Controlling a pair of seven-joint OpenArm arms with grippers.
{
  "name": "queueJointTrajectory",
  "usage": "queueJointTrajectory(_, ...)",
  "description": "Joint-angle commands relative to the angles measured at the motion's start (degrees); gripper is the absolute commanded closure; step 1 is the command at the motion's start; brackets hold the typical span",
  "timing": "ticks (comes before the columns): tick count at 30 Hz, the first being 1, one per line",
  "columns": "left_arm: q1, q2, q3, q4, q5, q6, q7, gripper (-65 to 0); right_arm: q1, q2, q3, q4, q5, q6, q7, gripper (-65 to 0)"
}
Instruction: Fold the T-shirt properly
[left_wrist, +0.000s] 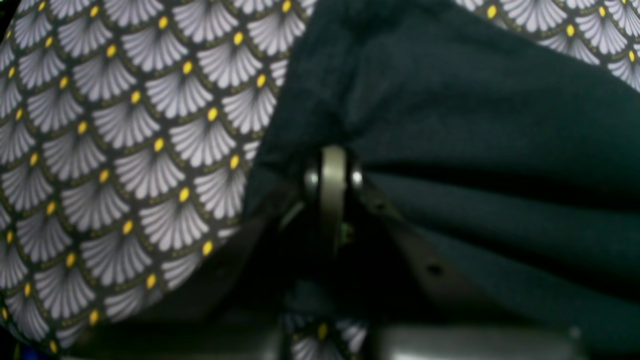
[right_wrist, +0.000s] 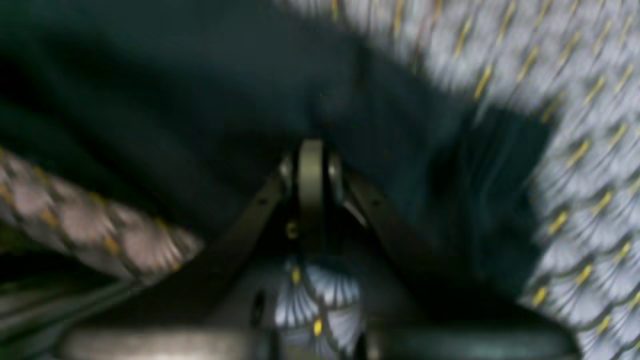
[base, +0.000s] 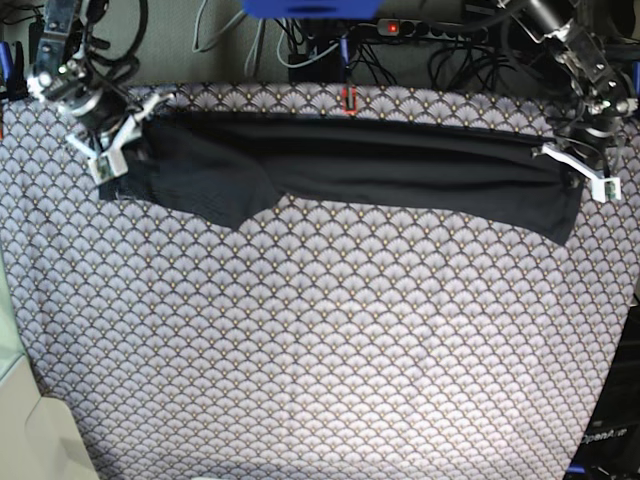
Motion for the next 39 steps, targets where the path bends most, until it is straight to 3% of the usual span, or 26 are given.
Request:
queueJointTrajectory(1,0.48,-0.59,-0.28,0.12,2.55,1.04,2.96,0.0,0.72,0.64,0.23,0.20,1.16,-0.01,2.69,-0.4)
queueJointTrajectory(8,0.22,-0.59,-0.28,0.56,2.37,1.04,2.96,0.0,0.98,1.43,0.32,-5.69,1.07,-0.01,6.03,-0.4)
queueJointTrajectory(14,0.39,-0.15,-0.37,7.50,2.29,0.95,3.49,0.0,0.81,1.87,0.32,-7.88,1.07,-0.01,7.26,-0.4)
queueJointTrajectory(20,0.13,1.61,-3.01,13.31,2.11,0.87,3.49,-21.6,1.07,1.87,0.32,-7.88,1.07,-0.01,7.26,-0.4)
queueJointTrajectory(23,-0.05,2.75,-4.59,15.50,1.93,0.78,3.05,-28.0,1.07,1.87,0.32,-7.88,1.07,-0.01,7.26,-0.4)
queueJointTrajectory(28,0.66,2.31,-4.33,18.23,-4.75,0.78,3.58,-28.9,1.07,1.87,0.23,-7.88,1.07,-0.01,7.26,-0.4)
queueJointTrajectory(32,0.22,1.69,-4.24,18.93,-5.89,0.43,6.39,-28.9,1.07,1.87,0.23,-7.88,0.99,-0.01,7.26,-0.4)
queueJointTrajectory(35,-1.81,0.64,-3.98,18.23,-5.89,-3.35,11.05,-28.9,1.16,1.95,0.23,-7.88,0.99,-0.01,7.17,-0.4)
queueJointTrajectory(39,-3.56,0.55,-5.03,14.98,-5.54,-3.75,11.93,-29.0,1.16,2.57,0.23,-7.88,0.99,-0.01,7.17,-0.4)
